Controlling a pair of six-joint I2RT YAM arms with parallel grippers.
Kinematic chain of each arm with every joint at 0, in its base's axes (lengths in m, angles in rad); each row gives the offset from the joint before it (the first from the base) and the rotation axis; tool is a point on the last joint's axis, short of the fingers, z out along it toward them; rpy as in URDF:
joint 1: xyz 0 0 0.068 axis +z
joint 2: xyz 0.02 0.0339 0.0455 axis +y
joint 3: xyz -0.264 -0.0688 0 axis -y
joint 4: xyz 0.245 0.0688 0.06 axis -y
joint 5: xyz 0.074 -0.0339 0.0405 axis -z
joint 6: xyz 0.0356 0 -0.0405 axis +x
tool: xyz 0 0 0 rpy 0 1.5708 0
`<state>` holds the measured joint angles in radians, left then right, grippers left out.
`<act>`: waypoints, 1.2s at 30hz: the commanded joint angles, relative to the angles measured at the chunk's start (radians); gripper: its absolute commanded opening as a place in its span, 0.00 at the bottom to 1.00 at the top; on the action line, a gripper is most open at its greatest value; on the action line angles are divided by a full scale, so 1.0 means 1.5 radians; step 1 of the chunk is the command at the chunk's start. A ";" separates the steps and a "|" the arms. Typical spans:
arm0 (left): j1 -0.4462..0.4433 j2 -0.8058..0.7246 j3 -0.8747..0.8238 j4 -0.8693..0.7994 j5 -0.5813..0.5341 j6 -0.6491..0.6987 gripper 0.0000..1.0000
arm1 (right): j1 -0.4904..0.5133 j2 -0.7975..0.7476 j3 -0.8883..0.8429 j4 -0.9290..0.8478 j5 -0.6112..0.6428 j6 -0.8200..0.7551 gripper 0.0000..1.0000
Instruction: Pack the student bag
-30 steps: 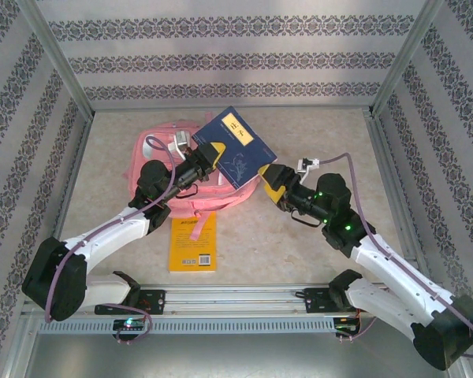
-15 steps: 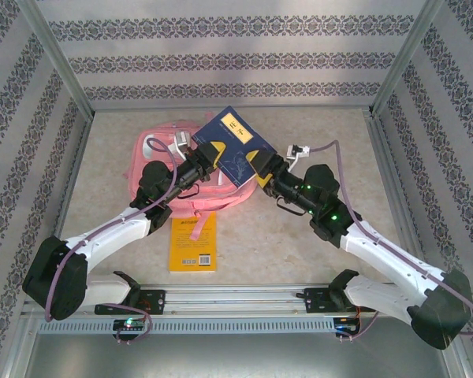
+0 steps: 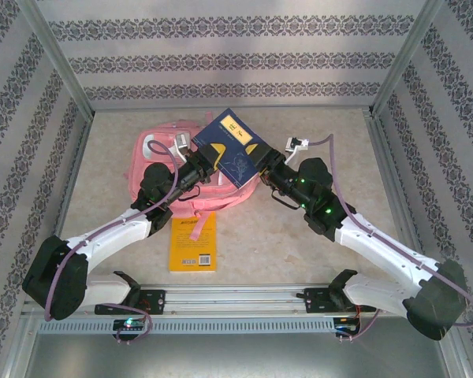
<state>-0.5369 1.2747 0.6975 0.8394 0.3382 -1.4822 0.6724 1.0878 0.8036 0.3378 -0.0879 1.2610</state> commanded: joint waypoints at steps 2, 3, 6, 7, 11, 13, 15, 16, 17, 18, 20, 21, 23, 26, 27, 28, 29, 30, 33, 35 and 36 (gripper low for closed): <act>-0.010 -0.006 -0.004 0.047 0.003 -0.005 0.00 | 0.006 0.008 0.021 0.004 0.028 -0.018 0.30; -0.010 -0.004 -0.004 0.045 0.003 -0.006 0.00 | 0.006 0.010 0.022 -0.001 0.029 -0.019 0.24; -0.008 -0.002 -0.005 0.042 0.000 -0.001 0.00 | 0.003 0.000 0.014 -0.021 0.040 -0.022 0.09; -0.008 -0.003 -0.004 0.036 0.000 0.003 0.00 | 0.000 -0.007 0.009 -0.029 0.046 -0.022 0.04; 0.007 -0.011 0.013 -0.041 0.027 0.044 0.27 | -0.029 -0.050 -0.009 -0.083 0.048 -0.024 0.00; 0.022 -0.022 0.026 -0.110 0.040 0.088 0.38 | -0.050 -0.076 -0.017 -0.129 0.039 -0.028 0.00; 0.035 -0.032 0.050 -0.226 0.044 0.154 0.43 | -0.071 -0.104 -0.023 -0.180 0.026 -0.037 0.00; 0.041 -0.033 0.070 -0.290 0.042 0.193 0.44 | -0.080 -0.119 -0.023 -0.212 0.018 -0.045 0.00; 0.046 -0.030 0.090 -0.356 0.035 0.229 0.45 | -0.089 -0.135 -0.025 -0.245 0.010 -0.055 0.00; 0.049 -0.023 0.110 -0.401 0.031 0.261 0.45 | -0.095 -0.148 -0.027 -0.268 0.006 -0.061 0.00; 0.052 0.006 0.157 -0.495 0.016 0.323 0.46 | -0.108 -0.181 -0.035 -0.322 0.000 -0.081 0.00; 0.055 0.022 0.180 -0.523 0.012 0.345 0.46 | -0.114 -0.197 -0.036 -0.346 0.000 -0.095 0.00; 0.059 0.061 0.219 -0.575 -0.004 0.380 0.47 | -0.120 -0.231 -0.037 -0.399 0.015 -0.126 0.00; 0.067 0.115 0.261 -0.615 -0.029 0.417 0.48 | -0.143 -0.268 -0.037 -0.469 0.009 -0.136 0.00; 0.069 0.131 0.272 -0.625 -0.037 0.428 0.49 | -0.156 -0.270 -0.035 -0.486 -0.011 -0.129 0.00; 0.070 0.152 0.287 -0.637 -0.045 0.440 0.49 | -0.174 -0.271 -0.035 -0.503 -0.042 -0.120 0.00; 0.073 0.172 0.303 -0.649 -0.050 0.451 0.50 | -0.191 -0.269 -0.037 -0.516 -0.075 -0.107 0.00; 0.076 0.190 0.316 -0.659 -0.054 0.456 0.50 | -0.204 -0.269 -0.039 -0.524 -0.101 -0.101 0.00; 0.082 0.241 0.345 -0.664 -0.059 0.459 0.46 | -0.218 -0.279 -0.043 -0.543 -0.127 -0.110 0.00; 0.082 0.270 0.353 -0.639 -0.052 0.458 0.46 | -0.225 -0.294 -0.048 -0.550 -0.128 -0.115 0.00; 0.082 0.283 0.359 -0.634 -0.049 0.458 0.45 | -0.230 -0.298 -0.051 -0.551 -0.132 -0.115 0.00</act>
<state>-0.4232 1.6714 1.1912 -0.0914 0.2752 -0.8421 0.3408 0.6746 0.7322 -0.4690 -0.2245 1.1023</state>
